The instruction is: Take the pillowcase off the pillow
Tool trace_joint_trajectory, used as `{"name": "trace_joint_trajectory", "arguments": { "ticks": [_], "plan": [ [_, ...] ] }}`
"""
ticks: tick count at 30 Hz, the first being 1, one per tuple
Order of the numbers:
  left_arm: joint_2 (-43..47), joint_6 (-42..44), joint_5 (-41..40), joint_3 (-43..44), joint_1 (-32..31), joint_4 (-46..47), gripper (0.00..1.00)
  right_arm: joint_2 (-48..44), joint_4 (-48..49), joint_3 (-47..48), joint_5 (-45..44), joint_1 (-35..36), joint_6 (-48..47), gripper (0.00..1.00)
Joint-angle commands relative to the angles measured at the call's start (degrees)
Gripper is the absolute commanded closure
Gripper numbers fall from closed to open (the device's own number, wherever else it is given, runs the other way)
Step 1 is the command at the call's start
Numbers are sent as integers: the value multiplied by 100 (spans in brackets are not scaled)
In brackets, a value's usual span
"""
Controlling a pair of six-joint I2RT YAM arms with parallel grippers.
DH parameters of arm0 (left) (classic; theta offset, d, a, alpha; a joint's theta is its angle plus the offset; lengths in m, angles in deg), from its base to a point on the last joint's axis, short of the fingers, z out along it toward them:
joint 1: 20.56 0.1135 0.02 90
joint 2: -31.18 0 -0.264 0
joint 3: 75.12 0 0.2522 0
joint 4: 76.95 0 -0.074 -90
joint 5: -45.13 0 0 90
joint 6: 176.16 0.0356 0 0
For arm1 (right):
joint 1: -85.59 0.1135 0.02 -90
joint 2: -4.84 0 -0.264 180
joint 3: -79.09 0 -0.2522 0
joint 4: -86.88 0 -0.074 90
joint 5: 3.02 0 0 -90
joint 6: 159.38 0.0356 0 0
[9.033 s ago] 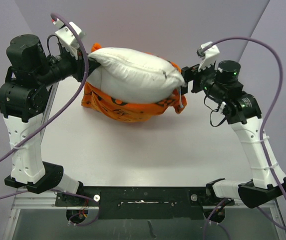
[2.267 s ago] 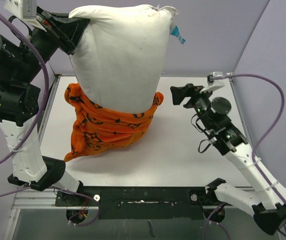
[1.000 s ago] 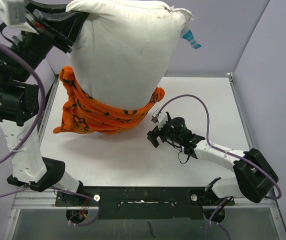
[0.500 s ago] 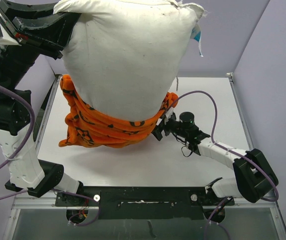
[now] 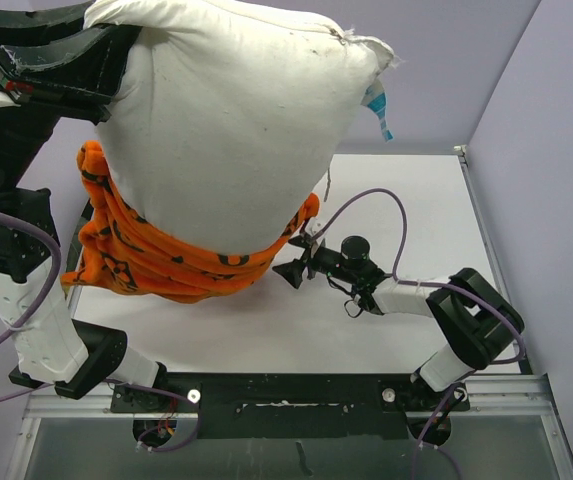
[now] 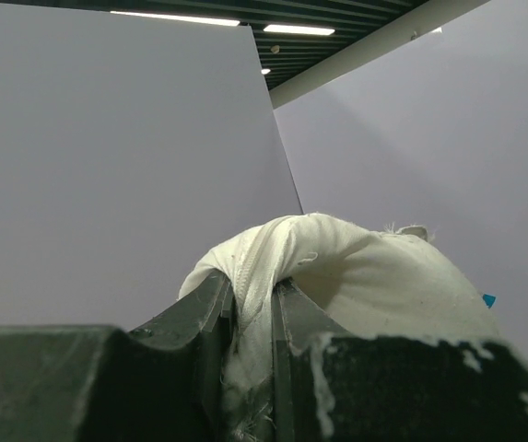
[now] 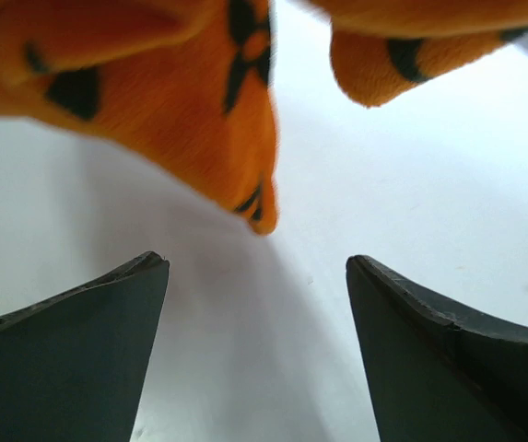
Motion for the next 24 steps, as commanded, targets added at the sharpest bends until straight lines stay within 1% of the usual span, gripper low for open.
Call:
{"name": "trace_joint_trajectory", "arguments": {
  "ticks": [1,3,8,11,14,16,19,20,21,24],
  "plan": [
    [294,174,-730,308,16,1430,100,216,1794,-81,-486,-117,576,18],
    [314,215,-749,271,15,1407,100,326,1976,-81,-292,-141,708,18],
    [338,285,-796,202,16,1451,100,677,2430,-48,540,-244,1210,18],
    [330,294,-861,216,16,1468,100,891,2595,-52,452,-300,1323,22],
    [320,312,-901,240,16,1496,100,1165,3159,-115,417,-398,1620,26],
    [321,285,-981,271,15,1512,100,1370,3500,-95,596,-468,1880,40],
    [345,227,-1103,229,15,1599,100,1559,3731,-4,900,-498,2108,75],
    [342,237,-1118,214,19,1615,100,1575,3680,56,1057,-498,2156,82],
    [327,260,-1149,212,17,1599,100,1580,3589,125,1248,-499,2189,87],
    [305,367,-1254,171,15,1512,100,1496,3103,236,1571,-479,2149,92]
  ]
}}
